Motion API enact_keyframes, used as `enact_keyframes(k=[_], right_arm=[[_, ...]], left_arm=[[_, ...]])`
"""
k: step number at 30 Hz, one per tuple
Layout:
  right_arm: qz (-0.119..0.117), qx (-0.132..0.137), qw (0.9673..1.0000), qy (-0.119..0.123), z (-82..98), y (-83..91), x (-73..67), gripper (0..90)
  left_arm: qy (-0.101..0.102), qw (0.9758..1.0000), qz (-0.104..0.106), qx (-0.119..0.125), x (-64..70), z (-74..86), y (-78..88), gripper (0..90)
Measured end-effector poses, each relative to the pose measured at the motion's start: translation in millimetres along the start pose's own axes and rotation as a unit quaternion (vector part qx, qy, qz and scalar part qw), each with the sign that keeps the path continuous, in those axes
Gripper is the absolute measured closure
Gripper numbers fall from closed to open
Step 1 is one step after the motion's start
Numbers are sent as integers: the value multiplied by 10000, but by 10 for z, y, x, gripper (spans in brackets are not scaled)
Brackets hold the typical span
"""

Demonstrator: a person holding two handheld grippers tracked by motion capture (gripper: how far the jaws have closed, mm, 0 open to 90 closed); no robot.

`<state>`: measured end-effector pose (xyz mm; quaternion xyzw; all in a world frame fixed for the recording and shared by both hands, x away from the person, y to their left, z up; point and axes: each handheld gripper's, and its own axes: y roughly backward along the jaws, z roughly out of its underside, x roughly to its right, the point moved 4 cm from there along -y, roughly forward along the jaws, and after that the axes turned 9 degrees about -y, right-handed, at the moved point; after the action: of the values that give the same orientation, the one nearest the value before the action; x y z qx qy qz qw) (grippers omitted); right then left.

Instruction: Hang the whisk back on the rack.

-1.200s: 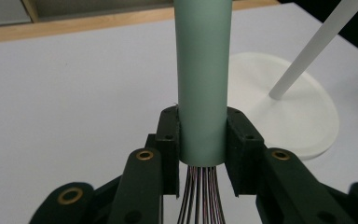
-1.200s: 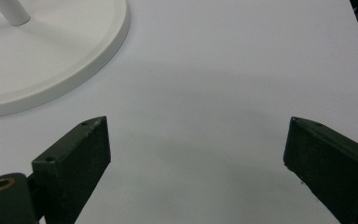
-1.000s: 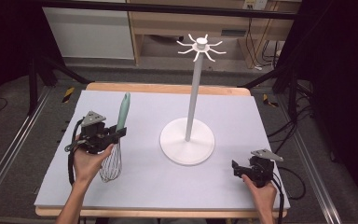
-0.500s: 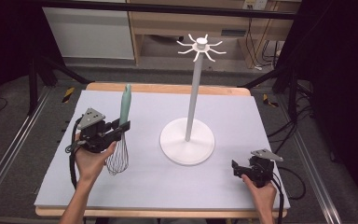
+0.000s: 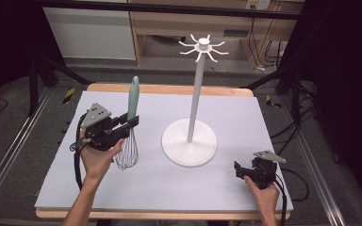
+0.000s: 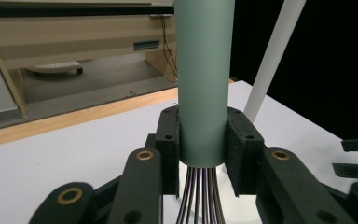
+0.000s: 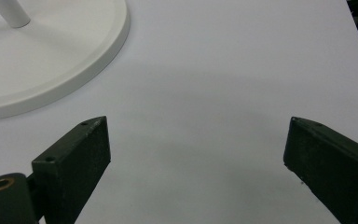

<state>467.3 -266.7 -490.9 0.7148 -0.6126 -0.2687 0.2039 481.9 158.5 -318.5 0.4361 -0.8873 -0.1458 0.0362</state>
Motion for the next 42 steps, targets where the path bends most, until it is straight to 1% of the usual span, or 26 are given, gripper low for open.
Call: enact_keyframes(k=[2,8,16,19,24,28,34,37,40,42], right_arm=[[-2,4,10000,1,0,0,-1,77],[-2,18,10000,-15,-3,2,-3,77],[3,15,10000,-28,-2,1,-7,77],[4,20,10000,-12,-4,-2,-3,77],[12,30,10000,-53,-7,3,0,77],[4,36,10000,-24,-7,2,2,77],[1,27,10000,-56,-9,0,1,76],[3,32,10000,-35,-9,0,2,76],[8,25,10000,-61,-10,3,2,76],[7,31,10000,-70,-10,4,1,76]], left_arm=[[-67,10000,27,26,30,-43,-9,686],[-154,9998,87,100,82,-167,-21,686],[-209,9994,124,231,115,-314,-20,687],[-216,9994,146,248,129,-354,-40,686],[-299,9990,176,294,174,-457,-78,686],[-333,9987,202,324,200,-539,-100,686],[-475,9980,238,341,252,-640,-128,687],[-484,9979,251,357,263,-686,-150,687],[-545,9976,252,348,272,-722,-168,686],[-550,9975,273,363,273,-742,-177,686]])
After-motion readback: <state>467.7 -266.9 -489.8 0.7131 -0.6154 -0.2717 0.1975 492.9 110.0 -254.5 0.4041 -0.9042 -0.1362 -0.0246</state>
